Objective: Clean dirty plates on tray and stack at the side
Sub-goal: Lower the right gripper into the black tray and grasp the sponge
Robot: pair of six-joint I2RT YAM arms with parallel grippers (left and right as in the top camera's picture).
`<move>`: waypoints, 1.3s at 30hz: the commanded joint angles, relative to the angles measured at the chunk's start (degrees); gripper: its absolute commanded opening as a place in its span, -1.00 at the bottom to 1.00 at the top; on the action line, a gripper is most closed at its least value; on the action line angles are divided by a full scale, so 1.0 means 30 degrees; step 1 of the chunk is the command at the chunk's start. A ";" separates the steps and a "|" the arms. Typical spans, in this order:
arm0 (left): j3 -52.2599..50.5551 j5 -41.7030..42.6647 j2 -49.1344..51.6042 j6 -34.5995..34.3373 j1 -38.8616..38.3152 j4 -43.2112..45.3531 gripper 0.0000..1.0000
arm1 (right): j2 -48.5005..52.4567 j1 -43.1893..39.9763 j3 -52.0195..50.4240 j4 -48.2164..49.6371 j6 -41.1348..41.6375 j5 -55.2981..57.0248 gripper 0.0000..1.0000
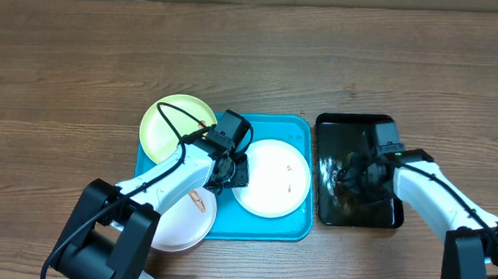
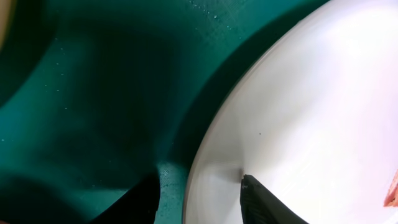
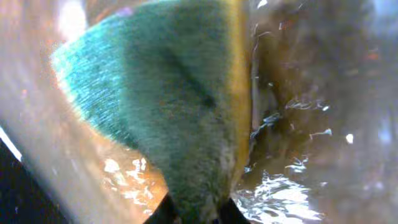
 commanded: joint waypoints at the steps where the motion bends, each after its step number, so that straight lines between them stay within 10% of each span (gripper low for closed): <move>1: -0.0328 -0.0168 0.0809 -0.0182 -0.0058 -0.0226 -0.13 | 0.0000 0.0408 -0.0022 -0.0372 0.0058 0.0058 -0.71; 2: -0.0328 -0.0168 0.0809 -0.0182 -0.0058 -0.0233 -0.13 | 0.0000 0.0386 0.0503 -0.1049 0.0044 0.0066 -0.16; 8: -0.0328 -0.0175 0.0809 -0.0182 -0.0058 -0.0226 -0.09 | 0.0000 0.0248 0.2455 -0.1945 -0.1086 0.0211 0.75; 18: -0.0328 -0.0175 0.0809 -0.0182 -0.0058 -0.0233 -0.09 | 0.0189 0.0248 0.1894 0.0379 -0.1311 0.1851 0.79; 20: -0.0328 -0.0175 0.0809 -0.0182 -0.0058 -0.0233 -0.09 | 0.0189 0.0255 0.1559 0.1013 -0.1297 0.1843 0.64; 24: -0.0328 -0.0175 0.0809 -0.0182 -0.0058 -0.0233 -0.09 | 0.0189 0.0262 0.1093 0.1960 -0.1290 0.1843 -0.38; 27: -0.0328 -0.0182 0.0809 -0.0182 -0.0058 -0.0262 -0.09 | 0.0189 0.0262 0.0787 0.2164 -0.1231 0.1851 -0.36; 30: -0.0328 -0.0182 0.0809 -0.0175 -0.0058 -0.0306 -0.09 | 0.0204 0.0262 0.0474 0.2382 -0.1224 0.1851 0.29; 33: -0.0328 -0.0175 0.0809 -0.0175 -0.0058 -0.0306 -0.09 | 0.0204 0.0262 0.0189 0.2820 -0.1239 0.1851 0.36; 36: -0.0328 -0.0175 0.0809 -0.0175 -0.0058 -0.0364 -0.09 | 0.0204 0.0255 0.0160 0.2994 -0.1246 0.1880 -0.57; 39: -0.0328 -0.0175 0.0809 -0.0175 -0.0058 -0.0393 -0.09 | 0.0189 0.0233 0.0240 0.3286 -0.1326 0.1865 -0.93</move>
